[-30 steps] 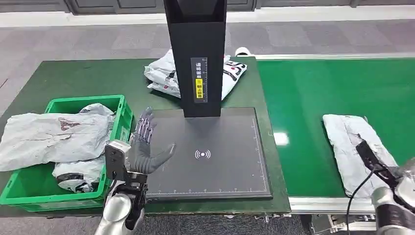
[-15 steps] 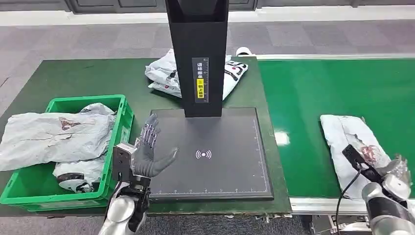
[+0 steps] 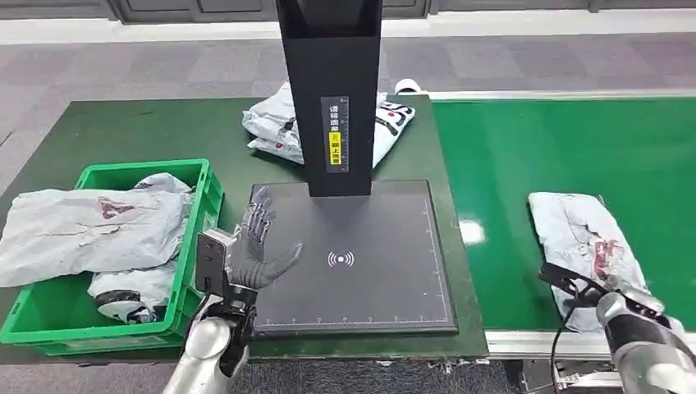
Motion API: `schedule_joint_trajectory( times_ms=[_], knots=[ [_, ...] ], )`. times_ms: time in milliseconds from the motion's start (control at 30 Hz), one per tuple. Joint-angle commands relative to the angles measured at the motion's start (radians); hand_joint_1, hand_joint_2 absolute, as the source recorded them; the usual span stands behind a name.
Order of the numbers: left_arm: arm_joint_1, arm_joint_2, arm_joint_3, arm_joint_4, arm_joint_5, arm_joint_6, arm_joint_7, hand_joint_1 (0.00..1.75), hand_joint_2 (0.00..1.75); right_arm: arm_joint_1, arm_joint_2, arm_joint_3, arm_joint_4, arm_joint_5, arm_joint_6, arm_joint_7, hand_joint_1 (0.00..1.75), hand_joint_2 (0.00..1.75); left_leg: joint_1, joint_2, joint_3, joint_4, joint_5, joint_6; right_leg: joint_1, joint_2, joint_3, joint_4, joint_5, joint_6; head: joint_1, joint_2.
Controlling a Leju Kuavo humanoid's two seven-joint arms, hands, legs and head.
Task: Moved the parcel from conveyor to table for the left to box.
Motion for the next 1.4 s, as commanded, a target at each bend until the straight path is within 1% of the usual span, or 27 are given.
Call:
schedule_joint_trajectory(
  times_ms=[33,100,200,267,333,400,500,533,567,633,667,700,733,767,800,867,900,933,967,1000,1067,1100,1167,1233,1267,1300,1400],
  knots=[
    [0.019,0.016,0.026,0.027,-0.003,-0.003,0.010,0.00,1.75,-0.071,0.014,0.109,0.081,0.002,0.031,-0.016,1.75,1.75,0.000,0.003,0.001,-0.001,0.000,-0.001,0.001,0.001,0.001,-0.001,0.001,-0.001,0.000,0.000],
    [0.023,0.017,0.025,0.024,-0.004,-0.004,0.011,0.00,1.75,-0.074,0.014,0.114,0.080,0.004,0.036,-0.019,1.75,1.75,0.001,0.005,0.002,-0.001,-0.001,-0.001,0.001,0.001,0.002,-0.002,0.001,-0.001,0.000,0.000],
    [0.029,0.014,0.026,0.020,-0.005,-0.002,0.014,0.00,1.75,-0.078,0.025,0.113,0.070,-0.001,0.003,-0.005,1.75,1.75,0.001,0.007,0.002,-0.002,0.000,-0.001,0.002,0.002,0.002,-0.003,0.002,-0.001,0.000,0.000],
    [0.034,0.014,0.027,0.015,-0.005,-0.001,0.015,0.00,1.75,-0.084,0.029,0.114,0.069,-0.002,0.000,0.001,1.75,1.75,0.001,0.005,0.001,-0.001,0.000,-0.001,0.001,0.001,0.001,-0.001,0.001,-0.001,0.000,0.000],
    [0.034,0.014,0.027,0.015,-0.005,-0.001,0.015,0.00,1.75,-0.084,0.029,0.114,0.069,-0.002,0.000,0.001,1.75,1.75,0.001,0.006,0.002,-0.001,0.000,-0.001,0.002,0.001,0.001,-0.002,0.001,-0.001,0.000,0.000],
    [0.034,0.014,0.027,0.015,-0.005,-0.001,0.015,0.00,1.75,-0.084,0.029,0.114,0.069,-0.002,0.000,0.001,1.75,1.75,0.000,0.003,0.001,-0.001,0.000,0.000,0.001,0.000,0.001,-0.001,0.001,-0.001,0.000,0.000],
    [0.034,0.014,0.027,0.015,-0.005,-0.001,0.015,0.00,1.75,-0.084,0.029,0.114,0.069,-0.002,0.000,0.001,1.75,1.75,0.000,0.002,0.001,-0.001,0.000,0.000,0.000,0.000,0.001,-0.001,0.000,0.000,0.000,0.000],
    [0.037,0.012,0.030,0.007,-0.006,0.003,0.017,0.00,1.75,-0.083,0.030,0.112,0.066,-0.005,-0.025,0.006,1.75,1.75,0.001,0.004,0.001,-0.001,0.000,0.000,0.001,0.000,0.001,-0.002,0.001,-0.001,0.000,0.000],
    [0.040,0.011,0.032,0.004,-0.006,0.005,0.018,0.00,1.75,-0.086,0.034,0.110,0.065,-0.008,-0.037,0.011,1.75,1.75,0.000,0.002,0.001,-0.001,0.000,0.000,0.001,0.000,0.001,-0.001,0.000,0.000,0.000,0.000],
    [0.046,0.009,0.036,-0.005,-0.007,0.008,0.021,0.00,1.75,-0.090,0.040,0.105,0.060,-0.017,-0.066,0.016,1.75,1.75,0.001,0.005,0.002,-0.002,0.000,-0.001,0.002,0.000,0.002,-0.003,0.001,-0.001,0.000,0.000],
    [0.050,0.007,0.039,-0.011,-0.009,0.012,0.023,0.00,1.75,-0.093,0.046,0.098,0.056,-0.024,-0.083,0.020,1.75,1.75,0.001,0.003,0.001,-0.001,0.000,0.000,0.001,0.000,0.000,-0.001,0.001,-0.001,0.000,0.000],
    [0.055,0.005,0.042,-0.018,-0.012,0.014,0.026,0.00,1.75,-0.099,0.054,0.091,0.053,-0.035,-0.116,0.027,1.75,1.75,0.001,0.005,0.001,-0.001,-0.001,0.000,0.001,0.001,0.001,-0.002,0.001,-0.001,0.000,0.000],
    [0.061,0.002,0.045,-0.027,-0.014,0.021,0.030,0.00,1.75,-0.105,0.066,0.074,0.046,-0.052,-0.155,0.038,1.75,1.75,0.000,0.003,0.000,0.000,0.000,0.000,0.001,0.001,0.000,-0.001,0.001,0.000,0.000,0.000],
    [0.069,0.001,0.048,-0.037,-0.015,0.023,0.031,0.00,1.75,-0.114,0.080,0.060,0.037,-0.066,-0.187,0.047,1.75,1.75,0.001,0.006,0.001,-0.001,-0.001,0.000,0.001,0.002,0.000,-0.002,0.001,-0.001,0.000,0.000],
    [0.081,-0.004,0.053,-0.051,-0.019,0.031,0.034,0.00,1.75,-0.118,0.099,0.020,0.020,-0.109,-0.263,0.048,1.75,1.75,0.000,0.005,0.000,0.000,-0.001,0.000,0.000,0.002,-0.001,-0.001,0.001,-0.001,0.000,0.000],
    [0.108,-0.010,0.056,-0.080,-0.030,0.045,0.039,0.00,1.75,-0.110,0.138,-0.056,-0.037,-0.206,-0.373,0.005,1.75,1.75,0.001,0.009,0.001,-0.001,-0.001,-0.001,0.001,0.004,0.000,-0.002,0.002,-0.001,0.000,0.000],
    [0.118,-0.013,0.057,-0.091,-0.035,0.052,0.040,0.00,1.75,-0.104,0.154,-0.086,-0.066,-0.257,-0.401,-0.037,1.75,1.75,0.000,0.006,0.000,0.000,-0.001,0.000,0.001,0.003,-0.001,-0.001,0.001,-0.001,0.000,0.000],
    [0.124,-0.016,0.058,-0.097,-0.045,0.063,0.039,0.00,1.75,-0.097,0.168,-0.105,-0.104,-0.299,-0.428,-0.080,1.75,1.75,0.001,0.009,0.000,-0.001,-0.001,-0.001,0.001,0.005,-0.001,-0.002,0.002,-0.001,0.000,0.000],
    [0.126,-0.019,0.060,-0.102,-0.053,0.073,0.037,0.00,1.75,-0.091,0.184,-0.126,-0.143,-0.350,-0.458,-0.130,1.75,1.75,0.000,0.006,-0.001,0.000,-0.001,0.000,0.000,0.003,-0.002,0.000,0.001,-0.001,0.000,0.000],
    [0.124,-0.021,0.061,-0.105,-0.059,0.081,0.035,0.00,1.75,-0.093,0.195,-0.129,-0.172,-0.377,-0.462,-0.158,1.75,1.75,0.001,0.009,0.000,-0.001,-0.001,-0.001,0.002,0.004,-0.001,-0.002,0.002,-0.001,0.000,0.000],
    [0.121,-0.021,0.061,-0.106,-0.060,0.084,0.036,0.00,1.75,-0.084,0.199,-0.118,-0.205,-0.389,-0.444,-0.148,1.75,1.75,0.000,0.004,-0.001,0.000,0.000,0.000,0.000,0.002,-0.002,0.000,0.001,-0.001,0.000,0.000],
    [0.121,-0.021,0.061,-0.106,-0.060,0.084,0.036,0.00,1.75,-0.084,0.199,-0.118,-0.205,-0.389,-0.444,-0.148,1.75,1.75,0.001,0.006,0.000,-0.001,0.000,-0.001,0.001,0.002,-0.001,-0.001,0.001,-0.001,0.000,0.000],
    [0.118,-0.021,0.061,-0.103,-0.060,0.084,0.036,0.00,1.75,-0.081,0.195,-0.116,-0.203,-0.394,-0.442,-0.145,1.75,1.75,0.001,0.005,0.001,-0.001,0.000,-0.001,0.002,0.000,0.000,-0.002,0.001,-0.001,0.000,0.000],
    [0.118,-0.021,0.061,-0.101,-0.060,0.084,0.036,0.00,1.75,-0.079,0.194,-0.114,-0.201,-0.397,-0.445,-0.147,1.75,1.75,0.000,0.000,0.000,-0.001,0.001,0.000,0.001,-0.002,0.000,-0.001,0.000,0.000,0.000,0.000],
    [0.117,-0.022,0.063,-0.100,-0.062,0.087,0.036,0.00,1.75,-0.079,0.198,-0.121,-0.209,-0.426,-0.460,-0.178,1.75,1.75,0.001,0.000,0.000,-0.001,0.001,0.000,0.001,-0.002,0.000,-0.001,0.001,-0.001,0.000,0.000],
    [0.115,-0.026,0.067,-0.099,-0.065,0.093,0.036,0.00,1.75,-0.083,0.211,-0.120,-0.229,-0.475,-0.482,-0.231,1.75,1.75,0.001,0.001,0.000,-0.001,0.001,0.000,0.001,-0.002,0.000,-0.001,0.001,-0.001,0.000,0.000],
    [0.119,-0.032,0.073,-0.101,-0.076,0.111,0.034,0.00,1.75,-0.045,0.266,-0.073,-0.394,-0.555,-0.477,-0.280,1.75,1.75,0.000,0.003,0.000,-0.001,0.001,-0.001,0.001,0.000,0.000,-0.001,0.001,-0.001,0.000,0.000]
  ],
)
